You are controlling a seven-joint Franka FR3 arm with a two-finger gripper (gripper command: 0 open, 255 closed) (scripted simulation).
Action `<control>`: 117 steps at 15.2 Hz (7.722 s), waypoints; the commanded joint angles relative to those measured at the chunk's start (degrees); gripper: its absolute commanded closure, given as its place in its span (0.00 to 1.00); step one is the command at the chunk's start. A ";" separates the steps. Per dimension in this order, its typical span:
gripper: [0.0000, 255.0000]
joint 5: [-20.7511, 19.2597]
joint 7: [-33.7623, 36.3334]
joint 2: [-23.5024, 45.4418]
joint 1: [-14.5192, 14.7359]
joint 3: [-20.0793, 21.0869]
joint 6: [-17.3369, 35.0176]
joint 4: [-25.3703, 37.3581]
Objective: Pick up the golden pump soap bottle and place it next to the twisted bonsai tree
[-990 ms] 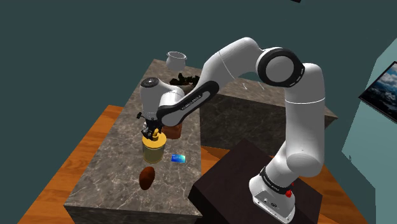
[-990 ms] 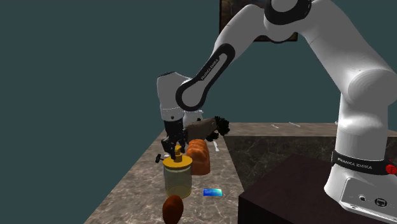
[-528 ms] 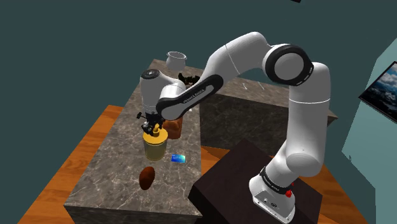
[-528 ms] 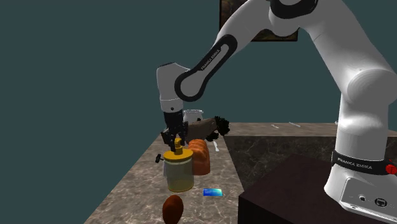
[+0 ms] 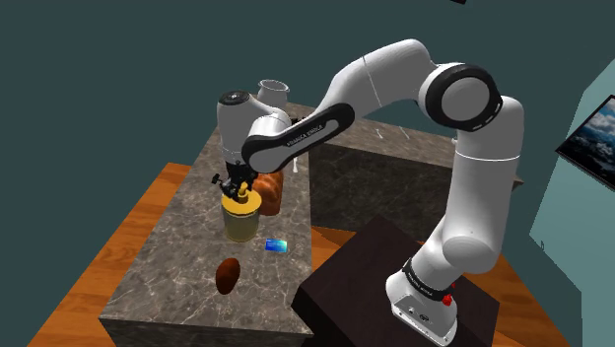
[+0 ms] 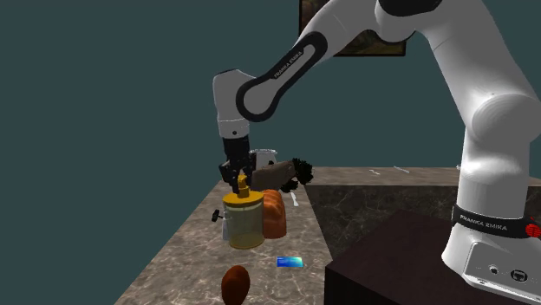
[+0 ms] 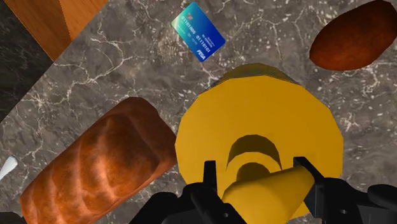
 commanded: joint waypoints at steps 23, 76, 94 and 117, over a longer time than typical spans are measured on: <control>1.00 6.25 -5.83 -9.15 -1.39 2.44 -14.48 6.72; 1.00 12.09 -50.33 -11.51 -25.17 -14.27 -21.15 19.65; 1.00 11.46 -51.72 -7.40 -27.21 -15.65 -10.82 13.81; 1.00 8.89 -48.35 -0.45 -26.97 -16.56 3.98 5.69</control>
